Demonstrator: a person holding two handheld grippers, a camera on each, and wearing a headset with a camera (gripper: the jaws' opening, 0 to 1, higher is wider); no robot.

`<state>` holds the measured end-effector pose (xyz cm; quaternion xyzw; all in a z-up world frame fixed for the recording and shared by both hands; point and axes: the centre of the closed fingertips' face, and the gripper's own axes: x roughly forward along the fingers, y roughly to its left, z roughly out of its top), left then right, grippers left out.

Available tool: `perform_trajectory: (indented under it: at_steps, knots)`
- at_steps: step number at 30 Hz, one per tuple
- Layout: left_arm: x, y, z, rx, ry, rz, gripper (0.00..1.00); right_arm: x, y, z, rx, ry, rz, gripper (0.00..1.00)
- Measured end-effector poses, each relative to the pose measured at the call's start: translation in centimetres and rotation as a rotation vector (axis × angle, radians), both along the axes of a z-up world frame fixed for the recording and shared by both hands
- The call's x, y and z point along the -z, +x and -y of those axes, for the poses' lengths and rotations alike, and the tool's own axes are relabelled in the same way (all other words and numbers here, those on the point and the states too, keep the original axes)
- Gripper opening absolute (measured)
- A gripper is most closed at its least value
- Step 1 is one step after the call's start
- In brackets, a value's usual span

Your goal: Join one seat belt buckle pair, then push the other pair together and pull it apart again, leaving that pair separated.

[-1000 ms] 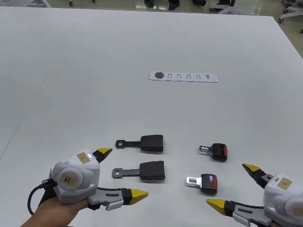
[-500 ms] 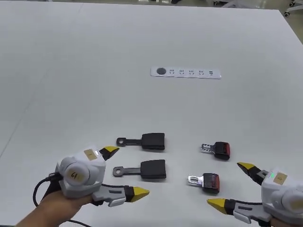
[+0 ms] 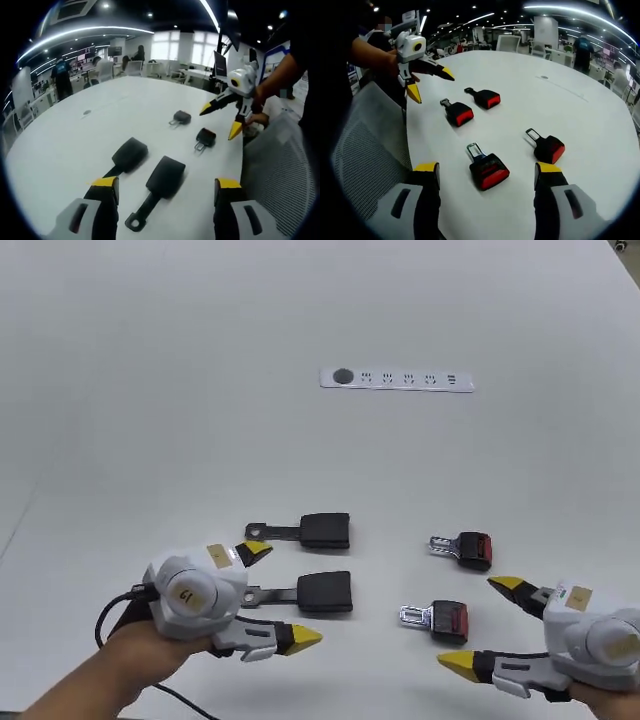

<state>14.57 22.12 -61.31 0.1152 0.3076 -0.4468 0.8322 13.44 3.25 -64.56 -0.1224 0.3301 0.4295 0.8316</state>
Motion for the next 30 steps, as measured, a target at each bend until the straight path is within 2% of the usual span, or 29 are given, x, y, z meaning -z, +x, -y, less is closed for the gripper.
perform_trajectory:
  at_steps: [3, 6, 8, 11, 14, 15, 17, 19, 22, 24, 26, 27, 28, 29, 30]
  knots:
    - [0.2, 0.2, 0.4, 0.020, 0.011, -0.006, 0.78, 0.7, 0.1, 0.0, -0.012, -0.004, -0.017, 0.76]
    - [0.7, 0.4, 0.8, 0.063, 0.031, 0.012, 0.74, 0.9, 0.2, -0.1, -0.024, -0.008, -0.031, 0.74]
    - [1.4, 0.6, 0.8, 0.077, 0.045, 0.006, 0.72, 1.1, 0.3, -0.1, -0.030, -0.008, -0.036, 0.73]
    - [2.0, 1.1, 1.2, 0.098, 0.040, -0.010, 0.68, 1.4, 0.4, -0.1, -0.043, -0.010, -0.050, 0.71]
    - [2.7, 1.3, 1.6, 0.128, 0.064, -0.027, 0.64, 2.3, 0.3, 0.1, -0.067, -0.027, -0.088, 0.68]
    - [3.2, 1.3, 1.7, 0.136, 0.066, -0.038, 0.64, 2.5, 0.3, 0.2, -0.070, -0.029, -0.092, 0.68]
    - [4.0, 1.5, 1.7, 0.154, 0.083, -0.041, 0.62, 3.1, 0.4, 0.4, -0.076, -0.032, -0.099, 0.65]
    - [4.3, 1.8, 1.8, 0.154, 0.083, -0.046, 0.62, 2.8, 0.5, 0.3, -0.087, -0.039, -0.102, 0.62]
    - [5.1, 2.2, 2.0, 0.156, 0.080, -0.054, 0.59, 2.8, 0.5, 0.0, -0.105, -0.045, -0.107, 0.63]
    - [5.8, 2.2, 1.7, 0.166, 0.101, -0.063, 0.57, 3.5, 0.4, 0.0, -0.137, -0.059, -0.118, 0.60]
    - [5.9, 2.0, 1.9, 0.190, 0.106, -0.059, 0.57, 3.9, 0.3, 0.1, -0.153, -0.075, -0.128, 0.57]
    - [5.8, 1.9, 2.0, 0.203, 0.108, -0.054, 0.56, 3.7, 0.4, -0.5, -0.191, -0.048, -0.099, 0.57]
    - [5.9, 1.8, 2.0, 0.213, 0.106, -0.061, 0.54, 4.0, 0.3, -0.1, -0.156, -0.058, -0.124, 0.56]
    - [6.3, 1.5, 1.9, 0.230, 0.111, -0.075, 0.52, 4.0, 0.4, -0.3, -0.171, -0.052, -0.122, 0.53]
    - [6.5, 1.5, 1.8, 0.241, 0.124, -0.075, 0.50, 4.1, 0.4, -0.4, -0.178, -0.053, -0.121, 0.51]
